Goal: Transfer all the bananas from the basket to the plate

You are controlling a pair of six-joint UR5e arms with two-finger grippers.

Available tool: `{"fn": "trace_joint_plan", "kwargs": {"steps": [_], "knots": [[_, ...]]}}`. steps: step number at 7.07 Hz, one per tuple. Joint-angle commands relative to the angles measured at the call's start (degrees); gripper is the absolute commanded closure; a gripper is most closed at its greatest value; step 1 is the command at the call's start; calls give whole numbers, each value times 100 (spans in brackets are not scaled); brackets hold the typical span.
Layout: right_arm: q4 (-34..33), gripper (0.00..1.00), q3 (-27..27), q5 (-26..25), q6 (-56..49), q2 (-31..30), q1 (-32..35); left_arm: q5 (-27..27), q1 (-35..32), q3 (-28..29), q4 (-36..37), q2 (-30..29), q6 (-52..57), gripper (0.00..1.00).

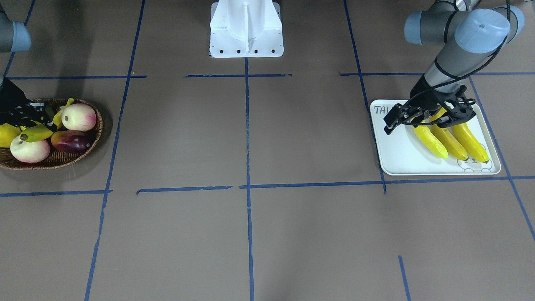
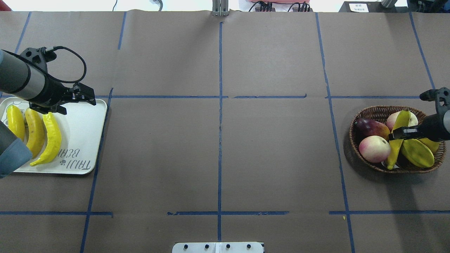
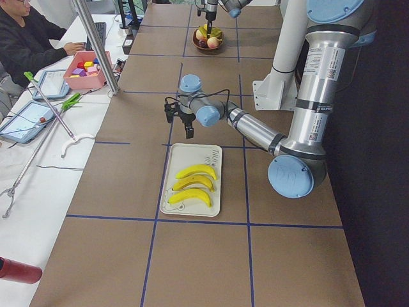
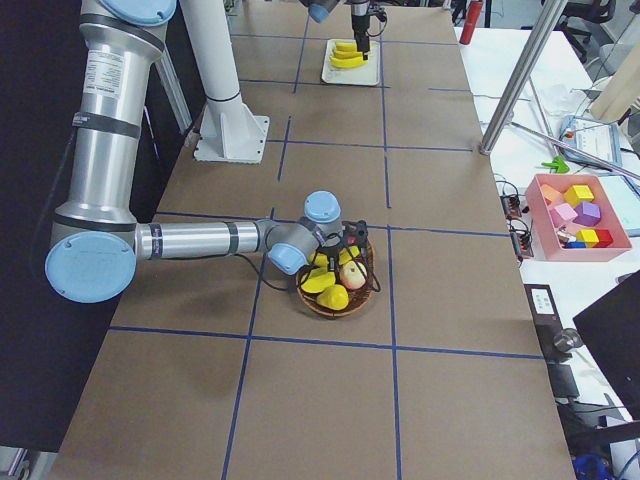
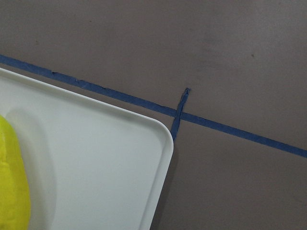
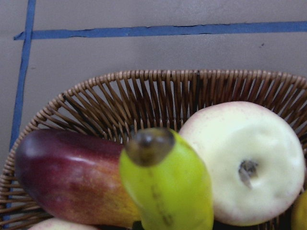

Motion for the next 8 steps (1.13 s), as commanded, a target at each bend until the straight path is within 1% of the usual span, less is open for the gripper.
{"fn": "trace_joint_plan", "kwargs": {"steps": [1,2,3,4,5,6,7,8], "knots": [[7,97,39,70,-10,-3,151,0,6,-9,6,-7,-8,0],[42,98,83,219,-54,-20,449,0,6,-35,6,-7,-16,0],[59,99,162,664,-411,-38,878,0,6,-61,6,-7,-8,0],[51,99,258,1312,-606,-47,1474,0,6,-79,6,1,-16,0],[25,100,346,1884,-608,-38,1880,-9,6,-88,-3,1,-17,0],[-10,100,426,2238,-564,179,1936,-35,15,-132,-3,-25,-69,0],[-289,100,444,2259,-529,669,1885,-52,33,-123,-73,-190,-348,0],[-466,100,427,2224,-494,1205,1536,-61,41,-106,-178,-435,-707,0]]}}
